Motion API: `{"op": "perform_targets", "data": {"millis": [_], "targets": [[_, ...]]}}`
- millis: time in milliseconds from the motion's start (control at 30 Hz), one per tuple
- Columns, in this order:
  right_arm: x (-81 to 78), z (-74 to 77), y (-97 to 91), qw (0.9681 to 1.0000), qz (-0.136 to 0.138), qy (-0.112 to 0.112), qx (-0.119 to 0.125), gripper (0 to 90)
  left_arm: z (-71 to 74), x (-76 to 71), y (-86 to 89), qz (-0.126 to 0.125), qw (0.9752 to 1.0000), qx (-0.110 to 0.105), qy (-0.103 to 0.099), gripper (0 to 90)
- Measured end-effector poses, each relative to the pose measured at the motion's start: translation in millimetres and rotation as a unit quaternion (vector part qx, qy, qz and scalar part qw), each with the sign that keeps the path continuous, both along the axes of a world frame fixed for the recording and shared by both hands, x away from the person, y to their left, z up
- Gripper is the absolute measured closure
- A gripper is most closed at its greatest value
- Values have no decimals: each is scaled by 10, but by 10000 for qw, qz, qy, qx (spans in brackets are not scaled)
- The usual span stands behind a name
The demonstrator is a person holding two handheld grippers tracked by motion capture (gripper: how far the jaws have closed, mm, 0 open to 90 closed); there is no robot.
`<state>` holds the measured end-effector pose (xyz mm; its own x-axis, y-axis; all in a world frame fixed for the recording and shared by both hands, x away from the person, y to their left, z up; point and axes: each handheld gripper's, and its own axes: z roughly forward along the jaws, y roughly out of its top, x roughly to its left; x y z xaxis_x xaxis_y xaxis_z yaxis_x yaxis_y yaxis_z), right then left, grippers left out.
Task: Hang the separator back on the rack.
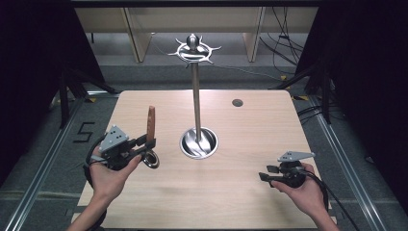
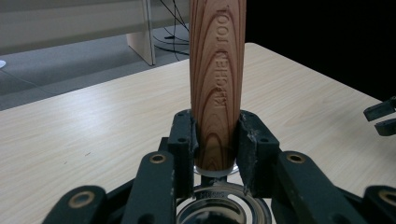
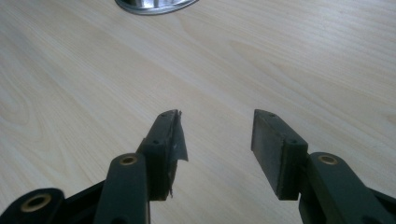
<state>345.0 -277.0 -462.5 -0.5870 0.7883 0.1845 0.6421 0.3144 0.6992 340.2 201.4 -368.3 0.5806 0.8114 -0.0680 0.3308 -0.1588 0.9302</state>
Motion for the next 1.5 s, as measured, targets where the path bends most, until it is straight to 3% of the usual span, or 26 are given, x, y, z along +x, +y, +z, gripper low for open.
{"op": "perform_targets", "data": {"millis": [167, 367, 467, 533, 567, 1267, 1300, 1333, 1467, 1500], "targets": [[0, 4, -2, 10000, 19, 48, -10, 524, 45, 9, -49, 20, 10000, -18, -51, 685], [12, -5, -11, 10000, 55, -57, -40, 524, 75, 20, -115, 22, 10000, -24, -78, 684], [3, 1, -6, 10000, 22, 17, -27, 524, 97, 28, -126, -19, 9999, 80, -100, 684], [4, 1, -7, 10000, 20, 19, -28, 524, 111, 34, -152, -19, 9999, 24, -137, 685], [12, -5, -11, 10000, 57, -59, -40, 524, 119, 34, -161, -12, 9999, 34, -150, 685], [3, -1, 3, 10000, -8, 56, -29, 524, 288, 74, -373, 295, 9988, 76, -371, 684], [8, 28, -18, 9997, 117, 158, -172, 524, 304, 74, -386, 315, 9987, 89, -383, 684], [24, 20, -26, 9996, 164, 27, -215, 524, 304, 74, -386, 315, 9987, 89, -383, 684], [23, 25, -15, 9997, 127, 93, -198, 524, 335, 74, -414, 357, 9984, 82, -440, 684], [23, 2, 14, 10000, 49, 37, -52, 524, 346, 72, -423, 372, 9983, 82, -446, 684]]}}
